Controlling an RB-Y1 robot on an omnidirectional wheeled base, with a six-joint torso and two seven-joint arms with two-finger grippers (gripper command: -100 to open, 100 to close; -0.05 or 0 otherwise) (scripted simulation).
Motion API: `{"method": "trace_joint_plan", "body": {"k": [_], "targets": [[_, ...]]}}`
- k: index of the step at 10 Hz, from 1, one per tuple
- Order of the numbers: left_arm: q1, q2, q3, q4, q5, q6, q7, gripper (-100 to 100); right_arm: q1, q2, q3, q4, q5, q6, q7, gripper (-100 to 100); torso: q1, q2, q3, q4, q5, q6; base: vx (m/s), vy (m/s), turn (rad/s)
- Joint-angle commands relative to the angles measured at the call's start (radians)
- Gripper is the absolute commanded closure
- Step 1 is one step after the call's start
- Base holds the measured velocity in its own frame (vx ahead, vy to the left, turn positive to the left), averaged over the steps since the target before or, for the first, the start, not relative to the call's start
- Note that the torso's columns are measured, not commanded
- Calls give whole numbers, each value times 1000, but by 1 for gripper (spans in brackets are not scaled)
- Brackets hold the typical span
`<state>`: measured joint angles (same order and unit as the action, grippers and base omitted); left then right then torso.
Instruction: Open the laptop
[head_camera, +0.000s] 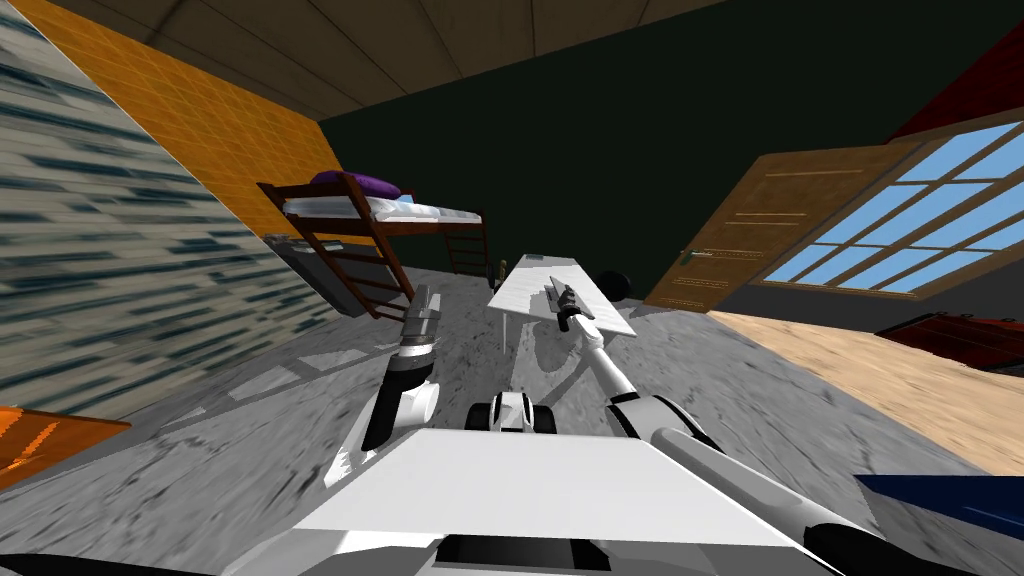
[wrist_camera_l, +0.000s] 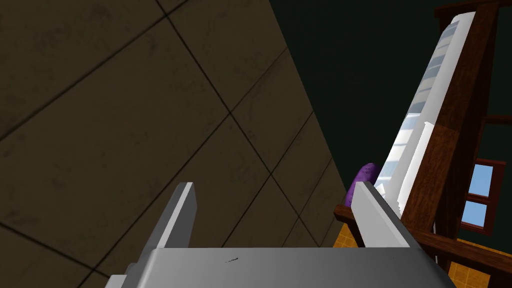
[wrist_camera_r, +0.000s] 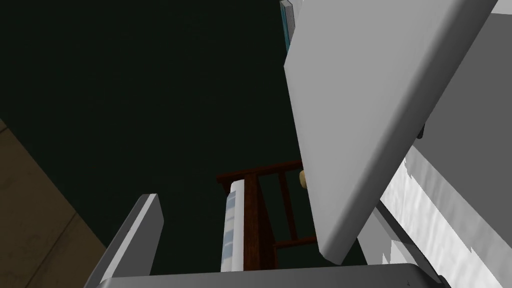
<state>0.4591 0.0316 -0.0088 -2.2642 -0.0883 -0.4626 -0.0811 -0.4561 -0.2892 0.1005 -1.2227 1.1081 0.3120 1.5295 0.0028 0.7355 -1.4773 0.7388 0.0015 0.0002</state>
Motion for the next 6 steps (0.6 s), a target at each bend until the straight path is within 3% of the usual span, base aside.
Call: {"method": "trace_joint_plan", "body": {"k": [1,6], "targets": [[0,0,0,0,0,0,0,0,-1,-1,0,1,-1,2,1,0,-1,0,0,-1,-1,0,-5,-1,-4],[0,0,0,0,0,0,0,0,0,-1,0,2,-1,2,1,0,-3,3,1,-1,-2,0,0,0,0]]}}
